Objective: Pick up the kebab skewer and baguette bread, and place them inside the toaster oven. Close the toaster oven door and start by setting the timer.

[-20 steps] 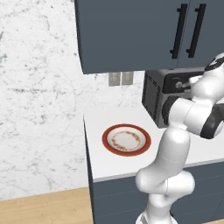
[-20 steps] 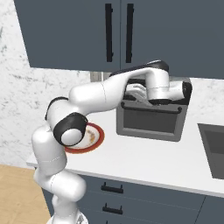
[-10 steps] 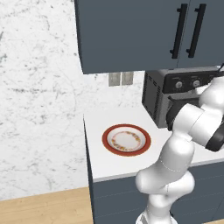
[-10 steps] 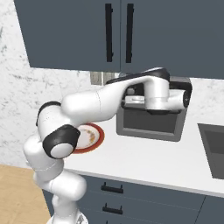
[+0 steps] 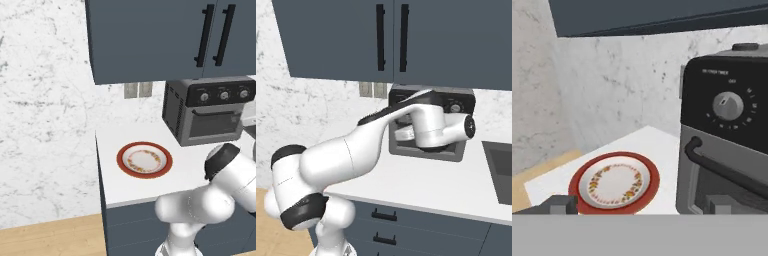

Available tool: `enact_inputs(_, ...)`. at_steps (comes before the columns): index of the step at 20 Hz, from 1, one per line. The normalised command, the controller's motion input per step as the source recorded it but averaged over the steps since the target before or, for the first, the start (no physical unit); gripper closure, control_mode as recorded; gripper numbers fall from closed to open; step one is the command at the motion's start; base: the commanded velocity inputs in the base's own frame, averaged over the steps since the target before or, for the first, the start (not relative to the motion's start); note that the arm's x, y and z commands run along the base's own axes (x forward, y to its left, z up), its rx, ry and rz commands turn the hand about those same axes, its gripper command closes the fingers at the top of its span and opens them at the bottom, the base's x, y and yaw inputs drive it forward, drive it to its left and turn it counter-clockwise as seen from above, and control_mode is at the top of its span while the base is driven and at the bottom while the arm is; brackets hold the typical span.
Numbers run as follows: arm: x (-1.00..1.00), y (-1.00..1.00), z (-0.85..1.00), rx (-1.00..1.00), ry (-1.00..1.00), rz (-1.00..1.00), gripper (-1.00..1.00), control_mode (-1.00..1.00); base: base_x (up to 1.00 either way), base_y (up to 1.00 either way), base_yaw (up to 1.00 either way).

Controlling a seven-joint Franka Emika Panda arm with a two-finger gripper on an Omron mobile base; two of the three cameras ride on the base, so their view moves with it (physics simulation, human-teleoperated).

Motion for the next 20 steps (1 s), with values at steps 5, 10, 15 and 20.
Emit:
enact_inputs(5, -0.12, 0.54, -0.45, -0.26, -0.18, -0.19, -1.00, -1.00, 0.00, 0.00, 0.00)
enact_inputs(10, 0.02, 0.30, -0.34, -0.19, -0.13, -0.24, -1.00, -1.00, 0.00, 0.00, 0.00)
enact_inputs(15, 0.09, 0.01, -0.23, -0.15, -0.11, -0.24, -1.00, -1.00, 0.00, 0.00, 0.00)
enact_inputs(20, 0.23, 0.00, 0.00, -0.11, -0.12, -0.20, -1.00, -1.00, 0.00, 0.00, 0.00)
